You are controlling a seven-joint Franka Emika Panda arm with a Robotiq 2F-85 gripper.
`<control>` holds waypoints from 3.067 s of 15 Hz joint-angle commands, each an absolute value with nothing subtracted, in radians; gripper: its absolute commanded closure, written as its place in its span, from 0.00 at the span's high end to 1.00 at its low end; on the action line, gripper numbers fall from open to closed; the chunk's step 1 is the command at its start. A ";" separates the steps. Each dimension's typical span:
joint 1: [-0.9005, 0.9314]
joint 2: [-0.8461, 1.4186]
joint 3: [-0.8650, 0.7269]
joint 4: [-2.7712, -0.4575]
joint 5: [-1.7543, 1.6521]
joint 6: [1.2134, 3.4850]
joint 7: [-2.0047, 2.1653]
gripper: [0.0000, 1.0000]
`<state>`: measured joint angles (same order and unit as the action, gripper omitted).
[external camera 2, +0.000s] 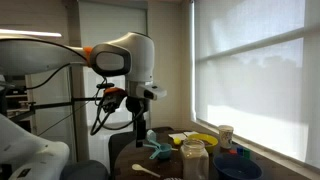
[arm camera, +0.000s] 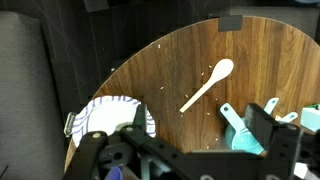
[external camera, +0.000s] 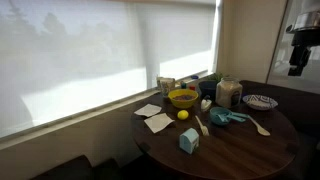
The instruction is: Remove the two small blue measuring spoons from the big blue measuring spoon
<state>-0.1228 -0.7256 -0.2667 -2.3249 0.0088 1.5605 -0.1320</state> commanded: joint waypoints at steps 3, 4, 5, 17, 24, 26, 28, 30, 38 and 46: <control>-0.138 -0.722 -0.256 -2.322 0.016 1.558 -0.141 1.00; -0.139 -0.722 -0.256 -2.322 0.016 1.558 -0.141 1.00; -0.138 -0.722 -0.256 -2.322 0.016 1.558 -0.141 1.00; -0.069 -0.379 -0.016 -2.136 0.253 1.535 0.267 1.00; -0.066 -0.366 -0.002 -2.146 0.231 1.558 0.281 1.00; -0.060 -0.359 0.002 -2.153 0.246 1.579 0.280 1.00; -0.053 -0.349 0.007 -2.163 0.259 1.601 0.279 1.00; -0.046 -0.345 0.011 -2.177 0.253 1.616 0.264 1.00; -0.014 -0.307 0.030 -2.230 0.256 1.687 0.250 1.00; 0.003 -0.251 0.047 -2.226 0.349 1.827 0.346 1.00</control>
<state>-0.0090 -0.2782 0.0358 -2.2365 0.2906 1.7826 0.2993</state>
